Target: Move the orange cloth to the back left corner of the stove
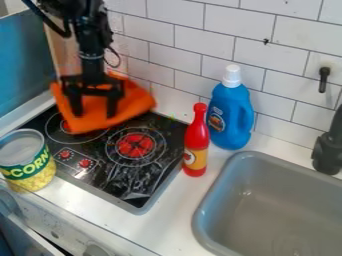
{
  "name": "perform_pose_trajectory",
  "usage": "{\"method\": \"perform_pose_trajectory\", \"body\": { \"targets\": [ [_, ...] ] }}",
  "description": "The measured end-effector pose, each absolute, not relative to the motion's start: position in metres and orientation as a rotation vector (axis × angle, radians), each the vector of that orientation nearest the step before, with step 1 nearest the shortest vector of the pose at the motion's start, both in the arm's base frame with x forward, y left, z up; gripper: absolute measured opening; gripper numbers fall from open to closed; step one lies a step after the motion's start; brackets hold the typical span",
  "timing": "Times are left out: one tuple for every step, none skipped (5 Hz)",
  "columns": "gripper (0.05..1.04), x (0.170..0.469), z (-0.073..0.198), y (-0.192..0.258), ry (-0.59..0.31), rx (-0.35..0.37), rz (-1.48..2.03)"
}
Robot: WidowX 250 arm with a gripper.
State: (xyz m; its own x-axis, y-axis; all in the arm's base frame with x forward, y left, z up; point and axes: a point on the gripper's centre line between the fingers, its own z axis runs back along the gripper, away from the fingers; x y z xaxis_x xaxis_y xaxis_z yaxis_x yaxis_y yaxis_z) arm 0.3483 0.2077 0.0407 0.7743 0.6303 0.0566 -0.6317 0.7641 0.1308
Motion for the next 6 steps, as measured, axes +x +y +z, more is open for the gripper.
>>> {"method": "perform_pose_trajectory", "body": {
  "targets": [
    [1.0,0.348,0.042,0.219,0.011,0.17,0.7],
    [1.001,0.337,0.042,0.22,0.034,0.169,0.715],
    [1.0,0.323,0.05,0.222,0.045,0.123,0.726],
    [1.0,0.324,0.084,0.217,-0.036,0.088,0.712],
    [1.0,0.321,0.092,0.212,-0.024,0.066,0.668],
    [1.0,0.316,0.122,0.206,-0.072,0.06,0.616]
  ]
}}
